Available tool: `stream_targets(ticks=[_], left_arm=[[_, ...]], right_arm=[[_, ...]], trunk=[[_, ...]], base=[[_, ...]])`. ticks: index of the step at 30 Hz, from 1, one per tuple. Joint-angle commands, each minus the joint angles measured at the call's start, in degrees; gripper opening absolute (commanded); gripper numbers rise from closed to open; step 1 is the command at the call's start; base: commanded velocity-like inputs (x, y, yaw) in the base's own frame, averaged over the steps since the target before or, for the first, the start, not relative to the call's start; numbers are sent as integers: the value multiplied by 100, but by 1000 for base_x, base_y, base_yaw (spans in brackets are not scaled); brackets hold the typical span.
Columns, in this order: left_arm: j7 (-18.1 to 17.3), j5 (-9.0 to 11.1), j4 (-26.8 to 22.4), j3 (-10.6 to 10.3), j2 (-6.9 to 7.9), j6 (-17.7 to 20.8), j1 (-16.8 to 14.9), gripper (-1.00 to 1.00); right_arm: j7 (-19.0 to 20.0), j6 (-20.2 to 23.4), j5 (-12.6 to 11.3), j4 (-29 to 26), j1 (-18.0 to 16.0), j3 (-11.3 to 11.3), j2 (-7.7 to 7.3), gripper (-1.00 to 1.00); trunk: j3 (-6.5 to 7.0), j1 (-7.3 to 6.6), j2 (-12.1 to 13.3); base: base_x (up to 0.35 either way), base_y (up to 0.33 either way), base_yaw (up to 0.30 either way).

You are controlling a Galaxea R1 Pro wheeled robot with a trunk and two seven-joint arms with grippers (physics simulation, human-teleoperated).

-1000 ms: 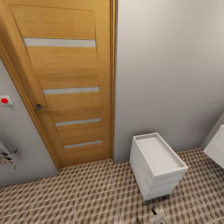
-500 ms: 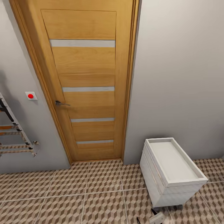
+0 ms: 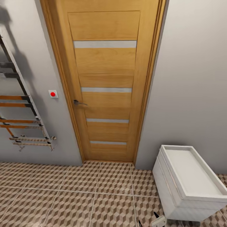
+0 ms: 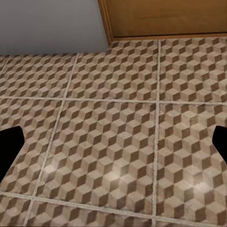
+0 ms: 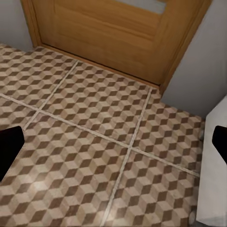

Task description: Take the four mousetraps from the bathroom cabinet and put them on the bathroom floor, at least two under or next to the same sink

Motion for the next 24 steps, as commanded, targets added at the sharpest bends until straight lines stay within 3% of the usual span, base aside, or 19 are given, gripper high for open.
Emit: stream_targets(ticks=[1, 24], left_arm=[[-2, 53, 22, -49, -3, -29, -12, 100], [-1, 53, 22, -49, -6, -29, -11, 100]], right_arm=[[-58, -9, 20, 4, -4, 46, -3, 100], [-67, -6, 20, -5, -6, 46, -6, 100]], trunk=[[-12, 3, -12], [-35, 3, -12]], base=[[0, 0, 287], [0, 0, 249]])
